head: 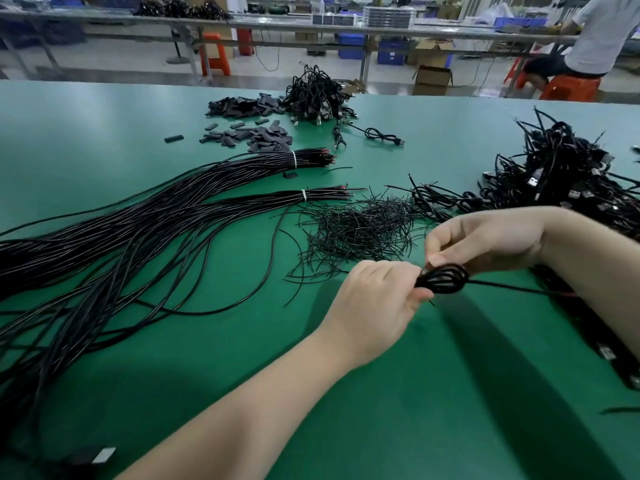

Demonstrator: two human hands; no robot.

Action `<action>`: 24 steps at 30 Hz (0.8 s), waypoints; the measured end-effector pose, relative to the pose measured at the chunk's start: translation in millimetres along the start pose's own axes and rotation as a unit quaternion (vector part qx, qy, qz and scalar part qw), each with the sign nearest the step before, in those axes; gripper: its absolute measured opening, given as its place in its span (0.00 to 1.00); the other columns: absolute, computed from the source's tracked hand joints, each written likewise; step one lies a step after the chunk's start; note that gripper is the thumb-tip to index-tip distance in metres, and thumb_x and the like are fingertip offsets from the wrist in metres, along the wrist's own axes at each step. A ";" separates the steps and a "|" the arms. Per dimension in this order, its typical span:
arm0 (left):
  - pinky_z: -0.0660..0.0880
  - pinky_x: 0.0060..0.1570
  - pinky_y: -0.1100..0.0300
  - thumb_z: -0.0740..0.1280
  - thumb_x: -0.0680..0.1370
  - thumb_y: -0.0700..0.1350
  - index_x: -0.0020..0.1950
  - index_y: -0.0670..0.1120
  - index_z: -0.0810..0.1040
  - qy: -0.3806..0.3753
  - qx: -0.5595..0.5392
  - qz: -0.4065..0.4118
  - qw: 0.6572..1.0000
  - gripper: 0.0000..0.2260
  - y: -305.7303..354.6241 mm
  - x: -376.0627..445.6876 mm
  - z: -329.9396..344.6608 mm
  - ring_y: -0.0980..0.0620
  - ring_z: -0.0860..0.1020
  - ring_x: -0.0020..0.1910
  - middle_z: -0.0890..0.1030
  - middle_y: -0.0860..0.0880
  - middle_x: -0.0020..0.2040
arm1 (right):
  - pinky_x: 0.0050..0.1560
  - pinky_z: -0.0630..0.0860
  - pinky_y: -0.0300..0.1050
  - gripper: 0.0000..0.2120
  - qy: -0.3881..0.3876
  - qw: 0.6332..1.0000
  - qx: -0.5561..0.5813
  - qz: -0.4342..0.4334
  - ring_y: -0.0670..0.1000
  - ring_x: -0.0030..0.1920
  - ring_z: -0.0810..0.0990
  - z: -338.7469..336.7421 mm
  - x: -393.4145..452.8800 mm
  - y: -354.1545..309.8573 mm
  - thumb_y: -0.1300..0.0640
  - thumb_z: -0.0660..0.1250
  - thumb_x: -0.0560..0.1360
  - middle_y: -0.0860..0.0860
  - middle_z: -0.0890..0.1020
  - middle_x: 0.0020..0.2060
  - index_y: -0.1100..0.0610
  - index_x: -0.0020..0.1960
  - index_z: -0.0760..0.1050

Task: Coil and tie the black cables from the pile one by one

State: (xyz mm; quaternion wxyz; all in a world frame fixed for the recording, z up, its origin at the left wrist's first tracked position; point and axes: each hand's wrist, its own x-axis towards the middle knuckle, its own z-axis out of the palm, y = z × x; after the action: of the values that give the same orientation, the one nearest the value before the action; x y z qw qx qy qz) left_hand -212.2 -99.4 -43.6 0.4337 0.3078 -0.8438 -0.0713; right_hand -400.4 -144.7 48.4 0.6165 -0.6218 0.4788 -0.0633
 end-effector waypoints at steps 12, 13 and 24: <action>0.65 0.48 0.78 0.55 0.84 0.51 0.63 0.45 0.73 0.175 -0.169 -0.346 0.906 0.14 -17.7 -0.4 5.4 0.67 0.74 0.50 0.77 0.60 0.49 | 0.34 0.71 0.32 0.08 0.417 0.867 0.141 -0.232 0.43 0.34 0.77 100.2 52.8 13.0 0.59 0.67 0.77 0.43 0.80 0.30 0.55 0.39 0.78; 0.66 0.48 0.78 0.55 0.84 0.51 0.64 0.45 0.73 0.176 -0.169 -0.347 0.906 0.15 -18.8 0.5 4.4 0.66 0.74 0.51 0.78 0.60 0.50 | 0.35 0.72 0.34 0.08 0.416 0.870 0.139 -0.227 0.44 0.35 0.77 99.9 53.0 13.2 0.58 0.66 0.77 0.44 0.81 0.31 0.55 0.39 0.78; 0.65 0.38 0.57 0.55 0.82 0.52 0.42 0.54 0.69 0.138 -0.310 -0.335 0.879 0.10 -21.6 7.4 3.0 0.55 0.65 0.34 0.67 0.58 0.31 | 0.41 0.78 0.45 0.02 0.440 0.858 0.146 -0.222 0.47 0.34 0.78 94.3 57.2 26.3 0.57 0.75 0.70 0.54 0.84 0.35 0.53 0.40 0.84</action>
State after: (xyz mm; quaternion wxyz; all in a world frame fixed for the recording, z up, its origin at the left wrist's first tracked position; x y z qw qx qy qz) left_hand -207.9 -121.4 -48.8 0.5693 0.4286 -0.5566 -0.4270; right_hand -320.4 -110.8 -24.5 0.3953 -0.5218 0.5346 -0.5345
